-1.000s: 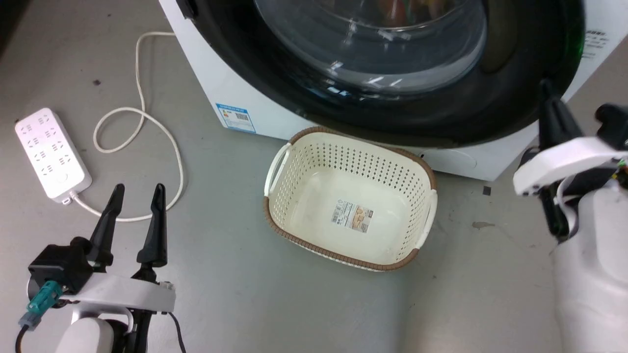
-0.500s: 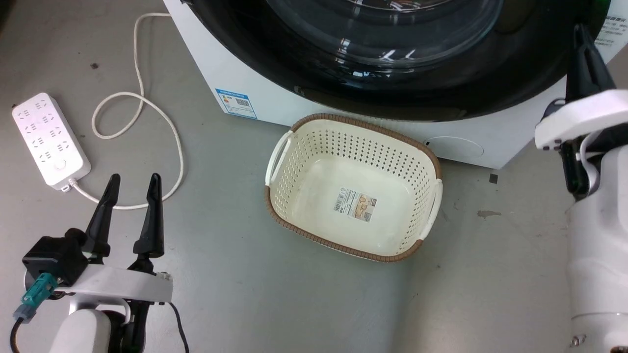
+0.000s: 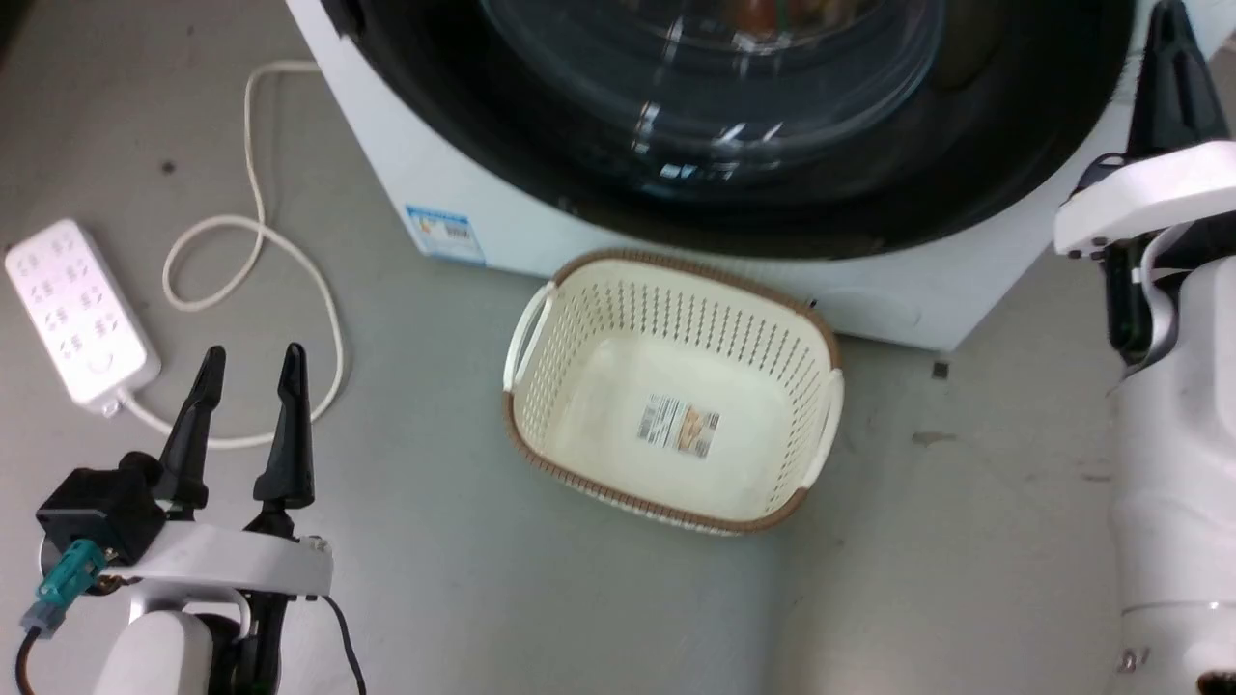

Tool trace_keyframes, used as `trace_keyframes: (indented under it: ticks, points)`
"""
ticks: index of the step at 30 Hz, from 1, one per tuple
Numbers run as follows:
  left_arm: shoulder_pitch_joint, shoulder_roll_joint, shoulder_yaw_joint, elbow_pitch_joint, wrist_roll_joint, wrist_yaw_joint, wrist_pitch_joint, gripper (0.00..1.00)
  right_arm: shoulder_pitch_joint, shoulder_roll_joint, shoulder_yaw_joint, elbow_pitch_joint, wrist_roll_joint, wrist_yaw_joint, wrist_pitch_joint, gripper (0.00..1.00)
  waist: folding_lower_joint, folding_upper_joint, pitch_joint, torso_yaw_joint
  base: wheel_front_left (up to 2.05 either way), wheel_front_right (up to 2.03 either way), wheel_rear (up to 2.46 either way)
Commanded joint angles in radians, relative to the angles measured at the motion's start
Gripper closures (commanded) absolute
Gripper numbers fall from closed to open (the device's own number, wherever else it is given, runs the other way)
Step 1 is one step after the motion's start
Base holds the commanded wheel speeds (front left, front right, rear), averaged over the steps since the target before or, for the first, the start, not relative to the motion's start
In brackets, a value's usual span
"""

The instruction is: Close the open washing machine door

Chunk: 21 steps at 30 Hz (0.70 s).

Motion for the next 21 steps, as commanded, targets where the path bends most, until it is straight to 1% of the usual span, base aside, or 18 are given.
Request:
trace_keyframes:
  ticks: [1, 5, 9, 12, 13, 14, 15, 16, 17, 18, 19, 21]
  points:
    - [0.009, -0.007, 0.004, -0.001, 0.011, -0.004, -0.005, 0.0, 0.03, -0.002, 0.02, -0.023, 0.018, 0.0, -0.007, 1.0, 0.0, 0.0, -0.043, -0.027, 0.0, 0.0, 0.0]
    - [0.037, -0.01, 0.01, -0.001, 0.028, -0.004, -0.005, 0.0, 0.121, -0.002, 0.077, -0.112, 0.05, 0.0, -0.011, 1.0, 0.0, 0.0, -0.111, -0.069, 0.0, 0.0, 0.0]
    - [0.065, -0.016, 0.018, -0.001, 0.044, -0.003, -0.005, 0.0, 0.228, -0.002, 0.108, -0.212, 0.064, 0.0, -0.009, 1.0, 0.0, 0.0, -0.173, -0.11, 0.0, 0.0, 0.0]
    - [0.086, -0.022, 0.019, -0.002, 0.055, 0.004, -0.005, 0.0, 0.322, -0.002, 0.133, -0.284, 0.08, 0.0, 0.013, 1.0, 0.0, 0.0, -0.22, -0.137, 0.0, 0.0, 0.0]
    - [0.086, -0.022, 0.019, -0.002, 0.055, 0.004, -0.005, 0.0, 0.322, -0.002, 0.133, -0.284, 0.08, 0.0, 0.013, 1.0, 0.0, 0.0, -0.22, -0.137, 0.0, 0.0, 0.0]
    - [0.1, -0.025, 0.021, -0.003, 0.059, 0.009, -0.005, 0.0, 0.385, -0.002, 0.147, -0.335, 0.095, 0.0, 0.033, 1.0, 0.0, 0.0, -0.242, -0.152, 0.0, 0.0, 0.0]
    - [0.107, -0.027, 0.022, -0.003, 0.06, 0.012, -0.005, 0.0, 0.418, -0.002, 0.153, -0.358, 0.103, 0.0, 0.044, 1.0, 0.0, 0.0, -0.255, -0.159, 0.0, 0.0, 0.0]
    - [0.107, -0.027, 0.022, -0.003, 0.06, 0.012, -0.005, 0.0, 0.418, -0.002, 0.153, -0.358, 0.103, 0.0, 0.044, 1.0, 0.0, 0.0, -0.255, -0.159, 0.0, 0.0, 0.0]
    - [0.122, -0.03, 0.021, -0.002, 0.063, 0.018, -0.005, 0.0, 0.48, -0.002, 0.167, -0.399, 0.119, 0.0, 0.063, 1.0, 0.0, 0.0, -0.276, -0.174, 0.0, 0.0, 0.0]
    - [0.122, -0.03, 0.021, -0.002, 0.063, 0.018, -0.005, 0.0, 0.48, -0.002, 0.167, -0.399, 0.119, 0.0, 0.063, 1.0, 0.0, 0.0, -0.276, -0.174, 0.0, 0.0, 0.0]
    - [0.135, -0.032, 0.019, -0.001, 0.064, 0.023, -0.003, 0.0, 0.541, -0.002, 0.178, -0.433, 0.136, 0.0, 0.083, 1.0, 0.0, 0.0, -0.291, -0.185, 0.0, 0.0, 0.0]
    - [0.14, -0.034, 0.017, -0.002, 0.062, 0.025, 0.0, 0.0, 0.568, -0.002, 0.179, -0.448, 0.145, 0.0, 0.09, 1.0, 0.0, 0.0, -0.296, -0.188, 0.0, 0.0, 0.0]
